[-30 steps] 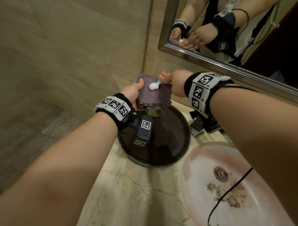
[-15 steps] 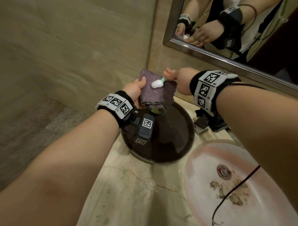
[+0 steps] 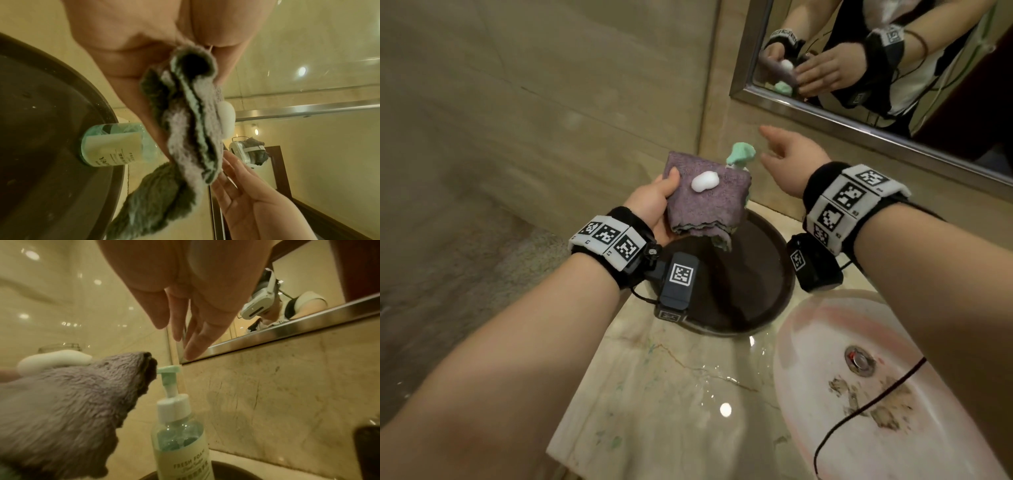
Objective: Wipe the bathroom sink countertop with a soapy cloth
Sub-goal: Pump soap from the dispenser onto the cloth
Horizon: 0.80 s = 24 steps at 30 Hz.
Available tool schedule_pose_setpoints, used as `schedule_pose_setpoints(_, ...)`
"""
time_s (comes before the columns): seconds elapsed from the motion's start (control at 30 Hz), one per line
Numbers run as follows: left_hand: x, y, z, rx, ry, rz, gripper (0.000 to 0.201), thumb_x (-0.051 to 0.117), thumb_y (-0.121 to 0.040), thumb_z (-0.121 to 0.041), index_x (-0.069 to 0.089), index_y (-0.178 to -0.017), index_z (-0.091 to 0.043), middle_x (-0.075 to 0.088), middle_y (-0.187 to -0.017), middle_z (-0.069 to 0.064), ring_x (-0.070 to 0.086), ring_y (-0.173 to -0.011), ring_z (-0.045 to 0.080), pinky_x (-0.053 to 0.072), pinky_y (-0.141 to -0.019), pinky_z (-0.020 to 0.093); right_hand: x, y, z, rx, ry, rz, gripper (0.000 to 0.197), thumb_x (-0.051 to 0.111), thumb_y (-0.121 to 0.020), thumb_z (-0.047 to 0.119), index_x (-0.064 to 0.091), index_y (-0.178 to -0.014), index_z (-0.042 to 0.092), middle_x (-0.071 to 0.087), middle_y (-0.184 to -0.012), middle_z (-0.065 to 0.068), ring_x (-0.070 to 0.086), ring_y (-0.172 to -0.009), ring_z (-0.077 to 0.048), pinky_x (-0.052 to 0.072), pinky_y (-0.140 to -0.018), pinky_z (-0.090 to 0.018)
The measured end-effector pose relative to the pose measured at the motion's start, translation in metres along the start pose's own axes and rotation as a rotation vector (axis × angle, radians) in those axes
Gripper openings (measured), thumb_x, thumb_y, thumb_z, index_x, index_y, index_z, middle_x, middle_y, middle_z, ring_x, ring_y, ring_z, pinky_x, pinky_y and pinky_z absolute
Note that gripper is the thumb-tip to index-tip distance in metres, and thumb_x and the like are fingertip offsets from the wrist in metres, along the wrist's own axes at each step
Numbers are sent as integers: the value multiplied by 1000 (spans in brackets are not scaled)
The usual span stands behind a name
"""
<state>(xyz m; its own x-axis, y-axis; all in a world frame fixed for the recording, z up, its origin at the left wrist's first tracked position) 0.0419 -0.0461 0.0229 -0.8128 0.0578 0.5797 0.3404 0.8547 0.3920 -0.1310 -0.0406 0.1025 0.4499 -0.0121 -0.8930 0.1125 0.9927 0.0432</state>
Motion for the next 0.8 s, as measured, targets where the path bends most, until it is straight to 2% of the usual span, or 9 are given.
schedule_pose_setpoints(0.1,9,8,4,-50,-44,54,47,33,-100,-38,39,-142,-19,58,-130,10,64,-100,25,59,-73,40,-1,10,-15,63,-243,-97,39,42,-97,22,50,-134,17,60,-127,-3,58,-115,-17,44,-101,-30)
schedule_pose_setpoints(0.17,16,11,7,-77,-70,91,50,33,-99,-41,39,-142,-16,54,-137,12,62,-103,25,58,-77,38,1,17,-23,131,-415,-74,34,39,-98,23,55,-125,10,62,-99,-1,60,-92,-14,50,-86,-29)
schedule_pose_setpoints(0.23,23,16,10,-112,-72,125,52,31,-99,-44,43,-139,-13,57,-132,12,62,-104,24,56,-83,37,5,26,-30,234,-553,49,39,36,-100,29,54,-124,5,59,-90,-1,58,-84,-13,51,-82,-28)
schedule_pose_setpoints(0.33,30,20,12,-152,-51,154,54,30,-98,-46,50,-132,-10,63,-119,11,64,-101,24,54,-83,36,11,37,-37,319,-565,221,47,32,-99,39,53,-125,5,62,-115,-13,59,-99,-23,50,-97,-37)
schedule_pose_setpoints(0.47,28,21,13,-155,-21,86,51,28,-98,-47,59,-115,-11,69,-102,10,74,-78,22,61,-65,34,7,32,-33,238,-302,113,40,35,-100,26,49,-134,10,58,-131,-9,57,-118,-24,46,-102,-36)
schedule_pose_setpoints(0.53,21,19,11,-155,52,46,55,25,-99,-47,55,-122,-7,69,-99,13,75,-72,24,61,-64,36,1,25,-25,161,-54,114,46,39,-98,14,37,-144,17,46,-146,-5,46,-131,-21,37,-110,-31)
schedule_pose_setpoints(0.67,13,14,4,-105,194,-1,59,19,-100,-47,43,-139,-8,63,-113,12,65,-83,27,60,-57,38,-4,10,0,-3,307,255,68,36,-94,-2,6,-152,20,6,-161,2,16,-147,-17,17,-116,-25)
schedule_pose_setpoints(0.73,17,11,1,-82,229,8,61,16,-100,-47,40,-141,-8,61,-119,11,63,-87,28,59,-56,39,-1,-1,13,-58,416,301,73,36,-93,-5,-1,-152,15,-5,-161,-1,6,-149,-16,10,-118,-26)
schedule_pose_setpoints(0.8,23,6,-1,-69,256,30,64,14,-100,-47,39,-141,-6,56,-131,14,63,-95,26,56,-64,43,1,-8,20,-54,514,352,77,39,-92,-8,-6,-151,11,-10,-160,-4,1,-149,-18,9,-119,-29)
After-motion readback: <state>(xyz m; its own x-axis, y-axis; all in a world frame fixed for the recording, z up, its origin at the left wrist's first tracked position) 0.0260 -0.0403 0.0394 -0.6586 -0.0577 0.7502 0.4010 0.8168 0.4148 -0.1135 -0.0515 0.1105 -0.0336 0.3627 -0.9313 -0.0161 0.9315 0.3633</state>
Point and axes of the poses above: each hand's wrist, its own y-axis away from the middle knuckle, its own x-axis out of the palm, z = x × y, the point moved 1 cm from there along -y, towards the middle knuckle
